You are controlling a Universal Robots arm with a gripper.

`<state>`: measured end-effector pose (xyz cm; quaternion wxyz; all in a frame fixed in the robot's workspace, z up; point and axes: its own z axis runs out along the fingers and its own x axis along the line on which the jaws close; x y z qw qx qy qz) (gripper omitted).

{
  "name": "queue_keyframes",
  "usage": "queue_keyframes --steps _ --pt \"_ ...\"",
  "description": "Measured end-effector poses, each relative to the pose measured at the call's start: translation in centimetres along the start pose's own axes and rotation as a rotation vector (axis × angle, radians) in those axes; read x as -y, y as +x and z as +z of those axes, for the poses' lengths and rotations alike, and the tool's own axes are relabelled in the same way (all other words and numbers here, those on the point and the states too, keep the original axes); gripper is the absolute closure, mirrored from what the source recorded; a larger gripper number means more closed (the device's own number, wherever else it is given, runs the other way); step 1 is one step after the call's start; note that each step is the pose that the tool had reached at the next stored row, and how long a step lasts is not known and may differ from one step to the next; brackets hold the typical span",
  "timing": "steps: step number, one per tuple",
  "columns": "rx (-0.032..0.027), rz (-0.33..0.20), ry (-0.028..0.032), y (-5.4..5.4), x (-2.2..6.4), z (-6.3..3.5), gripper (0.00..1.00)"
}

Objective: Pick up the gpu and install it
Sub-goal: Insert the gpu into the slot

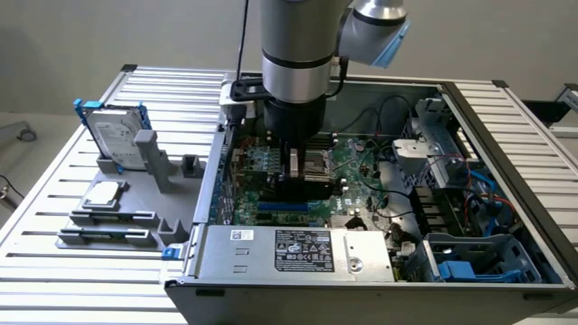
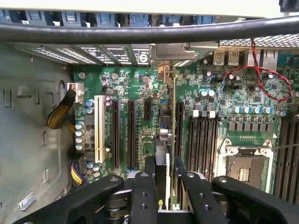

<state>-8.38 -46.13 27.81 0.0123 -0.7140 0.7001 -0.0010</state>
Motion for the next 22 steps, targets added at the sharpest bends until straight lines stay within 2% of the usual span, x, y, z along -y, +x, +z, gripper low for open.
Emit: queue_keyframes --steps 10,22 --pt "-0.0001 -0.001 -0.0001 0.1 -0.15 0.96 0.74" --pt "-0.0001 -0.008 -0.0002 0.1 -0.39 1.37 0.74"
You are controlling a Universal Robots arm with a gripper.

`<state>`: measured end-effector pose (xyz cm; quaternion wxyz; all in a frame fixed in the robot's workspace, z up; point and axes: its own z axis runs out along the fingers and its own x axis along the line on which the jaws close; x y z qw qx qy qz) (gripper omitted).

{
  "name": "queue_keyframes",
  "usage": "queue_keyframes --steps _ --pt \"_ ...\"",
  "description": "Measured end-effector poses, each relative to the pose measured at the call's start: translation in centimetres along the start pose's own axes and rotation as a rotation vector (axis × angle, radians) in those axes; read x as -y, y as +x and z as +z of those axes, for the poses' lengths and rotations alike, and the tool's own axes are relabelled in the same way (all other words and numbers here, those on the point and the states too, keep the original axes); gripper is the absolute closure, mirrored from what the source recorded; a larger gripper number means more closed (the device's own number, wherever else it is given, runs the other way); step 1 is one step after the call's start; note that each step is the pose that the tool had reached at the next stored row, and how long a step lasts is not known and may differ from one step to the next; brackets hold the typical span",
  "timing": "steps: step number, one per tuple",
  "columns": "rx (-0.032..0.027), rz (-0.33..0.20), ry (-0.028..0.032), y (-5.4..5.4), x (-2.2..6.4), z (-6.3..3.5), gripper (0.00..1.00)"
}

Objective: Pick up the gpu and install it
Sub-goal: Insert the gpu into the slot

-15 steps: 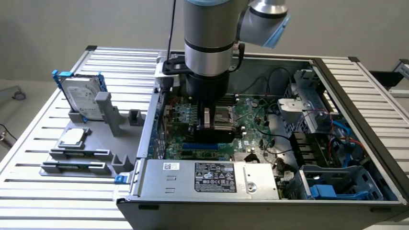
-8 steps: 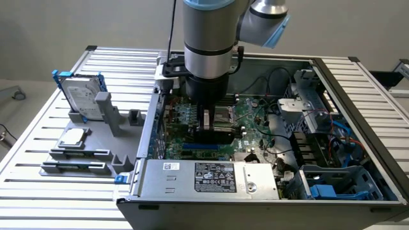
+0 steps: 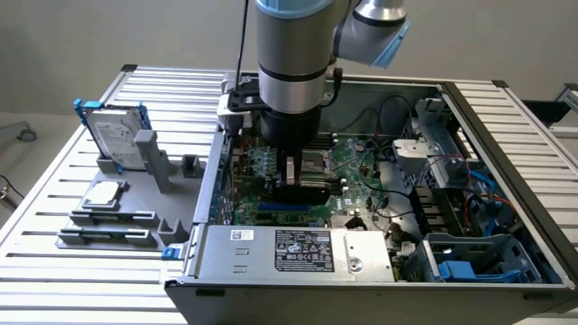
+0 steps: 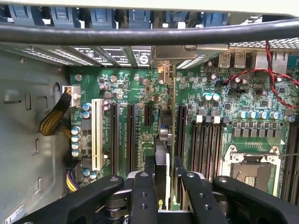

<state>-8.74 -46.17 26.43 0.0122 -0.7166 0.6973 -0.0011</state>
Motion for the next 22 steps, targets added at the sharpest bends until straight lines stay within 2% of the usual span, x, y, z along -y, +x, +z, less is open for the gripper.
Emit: queue_keyframes --steps 22 --pt "0.0001 -0.007 -0.0001 0.00 -0.23 0.50 0.74"
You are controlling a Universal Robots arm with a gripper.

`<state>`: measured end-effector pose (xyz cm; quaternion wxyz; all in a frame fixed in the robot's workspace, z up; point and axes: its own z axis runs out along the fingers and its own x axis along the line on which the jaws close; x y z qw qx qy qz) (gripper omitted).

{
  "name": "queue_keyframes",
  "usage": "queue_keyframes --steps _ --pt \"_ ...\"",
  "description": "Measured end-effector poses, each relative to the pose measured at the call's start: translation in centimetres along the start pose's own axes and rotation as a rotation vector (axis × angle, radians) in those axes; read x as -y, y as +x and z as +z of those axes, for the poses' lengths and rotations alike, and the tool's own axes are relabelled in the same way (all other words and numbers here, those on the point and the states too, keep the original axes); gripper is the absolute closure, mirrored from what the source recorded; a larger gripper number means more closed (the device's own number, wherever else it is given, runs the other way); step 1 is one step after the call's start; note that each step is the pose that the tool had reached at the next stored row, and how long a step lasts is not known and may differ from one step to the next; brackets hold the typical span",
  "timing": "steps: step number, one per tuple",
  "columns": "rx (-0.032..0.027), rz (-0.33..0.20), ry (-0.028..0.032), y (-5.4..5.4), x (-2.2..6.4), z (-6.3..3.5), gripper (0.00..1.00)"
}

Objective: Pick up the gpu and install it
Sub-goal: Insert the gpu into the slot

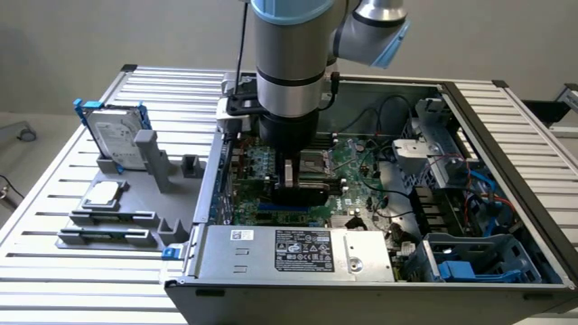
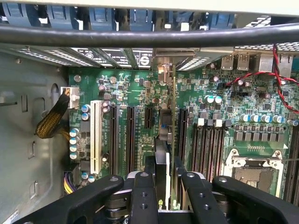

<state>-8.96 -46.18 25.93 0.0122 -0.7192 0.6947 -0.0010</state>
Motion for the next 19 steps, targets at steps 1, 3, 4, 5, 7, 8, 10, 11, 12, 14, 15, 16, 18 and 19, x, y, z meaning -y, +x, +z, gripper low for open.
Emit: queue_keyframes --steps 1,3,4,5,7,8,10,11,12,14,15,16,18,19 --pt "0.0002 0.000 0.0001 -0.01 0.01 -0.01 0.74" --pt "0.0000 0.000 -0.0001 0.00 0.05 -0.12 0.74" --pt "0.0001 0.000 -0.0002 0.00 0.09 -0.17 0.74" --pt "0.0002 0.000 -0.0002 0.00 0.12 -0.18 0.74" --pt "0.0002 0.000 -0.0004 0.00 0.15 -0.19 0.74" --pt "0.0001 0.000 -0.0011 0.00 0.15 -0.19 0.74" --pt "0.0001 0.000 -0.0057 0.01 0.17 -0.20 0.74" --pt "0.0002 0.000 -0.0097 0.00 0.17 -0.20 0.74" --pt "0.0003 0.000 -0.0142 0.00 0.17 -0.20 0.74" --pt "0.0005 0.000 -0.0205 0.01 0.17 -0.21 0.74" --pt "0.0006 0.000 -0.0214 0.01 0.17 -0.20 0.74" --pt "0.0006 0.000 -0.0218 0.01 0.18 -0.20 0.74" --pt "0.0007 0.000 -0.0224 0.01 0.19 -0.19 0.74" --pt "0.0007 0.000 -0.0227 0.01 0.19 -0.18 0.74"
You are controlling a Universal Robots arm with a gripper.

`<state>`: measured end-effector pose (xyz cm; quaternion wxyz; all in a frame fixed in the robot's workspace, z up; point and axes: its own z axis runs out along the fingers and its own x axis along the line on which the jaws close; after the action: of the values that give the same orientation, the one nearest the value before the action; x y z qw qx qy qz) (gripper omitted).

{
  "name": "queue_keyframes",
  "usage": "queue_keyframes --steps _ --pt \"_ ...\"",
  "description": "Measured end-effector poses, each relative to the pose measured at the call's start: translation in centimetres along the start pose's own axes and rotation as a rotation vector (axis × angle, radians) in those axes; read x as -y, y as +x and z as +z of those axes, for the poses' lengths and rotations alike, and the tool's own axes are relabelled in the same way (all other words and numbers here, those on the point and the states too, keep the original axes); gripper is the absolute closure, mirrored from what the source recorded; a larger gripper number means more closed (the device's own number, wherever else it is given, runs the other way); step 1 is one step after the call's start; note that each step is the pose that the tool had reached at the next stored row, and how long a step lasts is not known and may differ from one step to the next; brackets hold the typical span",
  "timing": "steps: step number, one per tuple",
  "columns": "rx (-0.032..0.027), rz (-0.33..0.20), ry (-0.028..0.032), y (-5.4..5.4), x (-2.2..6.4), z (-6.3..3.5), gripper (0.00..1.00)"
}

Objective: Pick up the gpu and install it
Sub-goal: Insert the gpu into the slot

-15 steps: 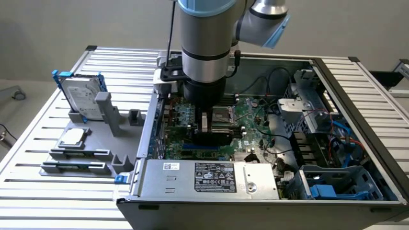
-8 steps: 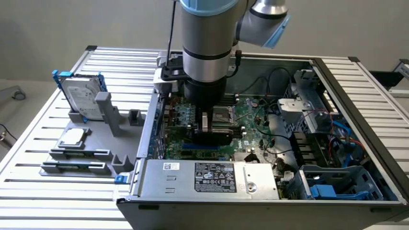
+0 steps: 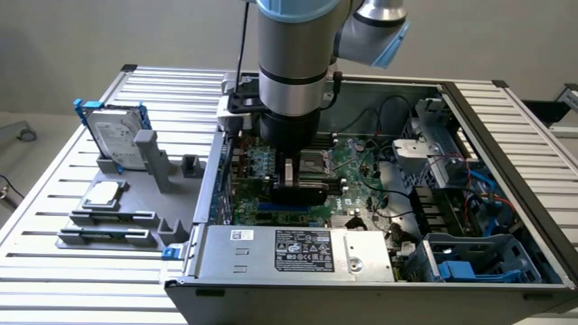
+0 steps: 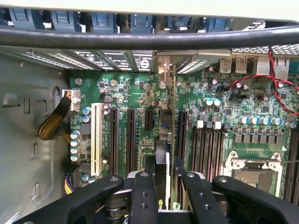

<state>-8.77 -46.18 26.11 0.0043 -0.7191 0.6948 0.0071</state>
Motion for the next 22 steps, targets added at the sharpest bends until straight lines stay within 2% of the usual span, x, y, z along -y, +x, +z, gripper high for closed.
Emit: queue_keyframes --steps 8,10,11,18,20,22 --pt "-0.0007 0.000 -0.0007 0.05 0.04 0.25 0.74" --pt "-0.0003 0.000 -0.0007 0.05 0.13 0.29 0.74" --pt "0.0018 0.000 0.0009 0.03 0.21 0.37 0.74" --pt "-0.0004 0.000 -0.0007 0.09 0.31 0.42 0.74" --pt "-0.0001 0.000 -0.0019 0.09 0.33 0.44 0.74" --pt "0.0003 0.000 -0.0072 0.09 0.36 0.44 0.74"
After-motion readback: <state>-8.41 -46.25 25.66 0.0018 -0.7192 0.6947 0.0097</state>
